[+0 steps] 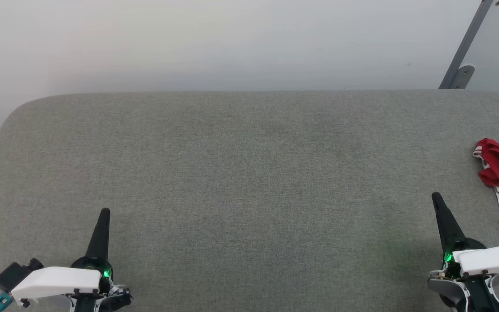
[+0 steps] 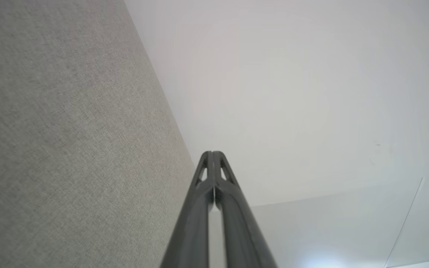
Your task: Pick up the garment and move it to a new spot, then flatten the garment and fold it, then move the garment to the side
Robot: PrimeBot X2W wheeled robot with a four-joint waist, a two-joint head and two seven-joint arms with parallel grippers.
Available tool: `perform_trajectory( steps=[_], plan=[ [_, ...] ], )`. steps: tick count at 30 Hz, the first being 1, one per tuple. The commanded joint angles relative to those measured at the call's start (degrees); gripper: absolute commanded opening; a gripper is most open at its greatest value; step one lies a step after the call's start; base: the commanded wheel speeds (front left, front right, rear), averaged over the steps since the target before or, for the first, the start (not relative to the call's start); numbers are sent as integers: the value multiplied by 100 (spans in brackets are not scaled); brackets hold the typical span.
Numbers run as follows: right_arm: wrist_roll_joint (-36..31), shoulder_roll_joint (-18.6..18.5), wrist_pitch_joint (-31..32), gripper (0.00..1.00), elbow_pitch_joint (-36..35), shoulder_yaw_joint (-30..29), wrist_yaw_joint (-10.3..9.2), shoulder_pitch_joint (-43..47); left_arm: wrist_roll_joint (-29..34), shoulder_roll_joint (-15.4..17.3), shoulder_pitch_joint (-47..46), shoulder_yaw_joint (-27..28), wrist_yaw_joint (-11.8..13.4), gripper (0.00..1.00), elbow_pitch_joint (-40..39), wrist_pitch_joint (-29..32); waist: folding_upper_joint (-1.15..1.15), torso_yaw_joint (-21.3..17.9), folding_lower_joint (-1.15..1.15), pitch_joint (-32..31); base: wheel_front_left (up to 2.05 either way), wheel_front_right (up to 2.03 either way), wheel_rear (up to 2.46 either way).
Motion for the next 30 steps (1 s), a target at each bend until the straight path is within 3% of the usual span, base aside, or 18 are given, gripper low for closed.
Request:
perform_trajectory(
  steps=[1,30],
  plan=[
    [105,25,30,0,10,-25,2,-77,-130,0,-121,27,9,0,-12,38,0,-2,0,-2,0,0,0],
    [1176,250,249,0,222,-64,2,-254,-1314,-83,-347,100,12,0,156,396,0,-60,0,-57,0,0,0]
  ],
)
